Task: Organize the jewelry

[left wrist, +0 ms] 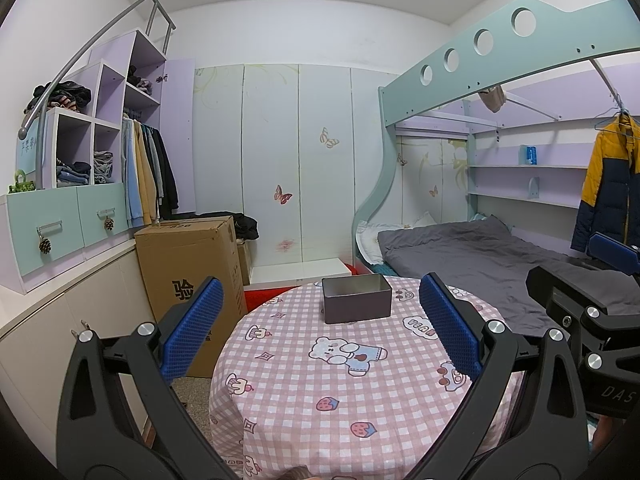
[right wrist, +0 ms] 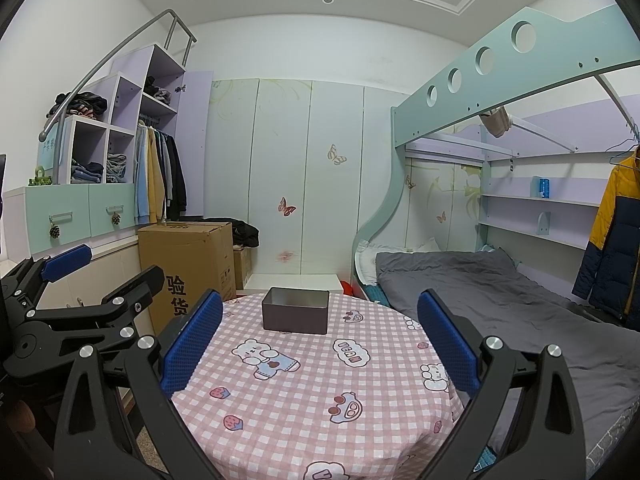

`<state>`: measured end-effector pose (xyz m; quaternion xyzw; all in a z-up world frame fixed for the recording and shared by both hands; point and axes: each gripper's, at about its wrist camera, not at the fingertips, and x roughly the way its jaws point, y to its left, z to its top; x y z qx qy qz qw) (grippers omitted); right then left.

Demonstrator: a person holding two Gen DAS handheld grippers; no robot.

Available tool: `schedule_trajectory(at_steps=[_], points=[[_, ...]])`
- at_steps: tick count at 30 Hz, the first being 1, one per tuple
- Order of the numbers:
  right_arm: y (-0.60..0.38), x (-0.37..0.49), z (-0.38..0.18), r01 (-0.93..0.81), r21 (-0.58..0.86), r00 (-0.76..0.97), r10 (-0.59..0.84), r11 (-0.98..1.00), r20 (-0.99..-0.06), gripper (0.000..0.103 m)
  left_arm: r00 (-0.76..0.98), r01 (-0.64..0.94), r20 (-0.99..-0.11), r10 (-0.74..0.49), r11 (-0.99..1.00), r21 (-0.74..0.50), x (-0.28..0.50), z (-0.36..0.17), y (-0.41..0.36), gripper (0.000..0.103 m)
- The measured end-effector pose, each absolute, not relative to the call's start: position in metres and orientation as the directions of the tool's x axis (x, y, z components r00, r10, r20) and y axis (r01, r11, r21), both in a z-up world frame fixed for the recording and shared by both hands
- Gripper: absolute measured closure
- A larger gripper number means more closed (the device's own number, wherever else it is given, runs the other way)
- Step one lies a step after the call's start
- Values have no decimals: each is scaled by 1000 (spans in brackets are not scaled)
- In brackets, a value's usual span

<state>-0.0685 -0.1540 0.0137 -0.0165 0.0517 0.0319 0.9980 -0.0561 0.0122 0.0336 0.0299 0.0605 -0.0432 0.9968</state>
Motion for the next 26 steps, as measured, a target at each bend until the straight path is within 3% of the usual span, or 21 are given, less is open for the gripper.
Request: schedule_trajectory(at_steps=[17, 26], points=[[-155, -58, 6, -62, -23, 991, 59, 998, -122, 9, 987, 88, -136, -80, 995, 56, -49, 28, 18, 7], [-158, -36, -5, -57, -15, 985, 54, 998, -165, 9, 979, 88, -189, -75, 994, 65, -19, 14, 16, 7]])
